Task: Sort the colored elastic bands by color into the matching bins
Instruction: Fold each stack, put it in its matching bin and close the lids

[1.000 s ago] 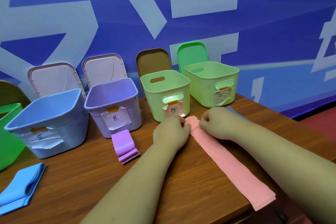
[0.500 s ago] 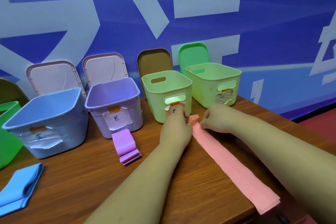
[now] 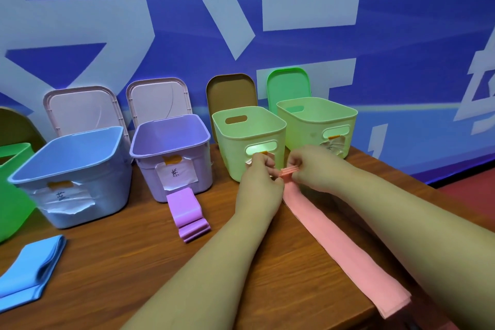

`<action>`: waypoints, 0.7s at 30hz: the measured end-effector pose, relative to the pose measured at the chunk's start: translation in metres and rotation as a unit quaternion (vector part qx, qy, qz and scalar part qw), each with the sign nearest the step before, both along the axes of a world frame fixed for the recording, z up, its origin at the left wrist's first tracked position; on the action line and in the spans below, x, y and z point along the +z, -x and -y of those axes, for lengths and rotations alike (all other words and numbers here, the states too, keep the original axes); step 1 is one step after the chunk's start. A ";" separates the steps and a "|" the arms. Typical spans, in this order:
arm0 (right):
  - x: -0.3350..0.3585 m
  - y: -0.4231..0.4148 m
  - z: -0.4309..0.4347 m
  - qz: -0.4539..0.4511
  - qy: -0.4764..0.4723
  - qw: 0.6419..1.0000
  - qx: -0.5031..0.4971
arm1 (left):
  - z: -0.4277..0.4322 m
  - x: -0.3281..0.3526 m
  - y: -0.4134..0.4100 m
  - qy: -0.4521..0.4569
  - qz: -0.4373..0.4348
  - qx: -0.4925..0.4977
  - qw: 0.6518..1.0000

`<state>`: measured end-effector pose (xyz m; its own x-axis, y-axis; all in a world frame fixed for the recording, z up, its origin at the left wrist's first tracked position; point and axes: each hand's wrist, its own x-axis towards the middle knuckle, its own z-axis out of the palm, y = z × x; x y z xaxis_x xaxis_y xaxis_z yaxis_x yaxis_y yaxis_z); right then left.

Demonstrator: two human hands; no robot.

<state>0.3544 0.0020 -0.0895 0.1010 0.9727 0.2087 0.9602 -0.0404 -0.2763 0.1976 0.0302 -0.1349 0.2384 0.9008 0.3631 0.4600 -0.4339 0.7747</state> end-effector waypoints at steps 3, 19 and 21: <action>0.000 0.000 0.001 -0.011 -0.013 1.000 -0.007 | 0.007 -0.001 0.002 0.076 -0.031 -0.031 0.996; 0.005 -0.006 0.037 -0.040 -0.086 0.995 0.044 | -0.001 -0.004 0.001 0.016 -0.113 -0.009 0.993; 0.001 -0.008 0.047 -0.014 -0.089 0.995 0.053 | -0.005 -0.006 0.003 0.018 -0.116 -0.014 0.993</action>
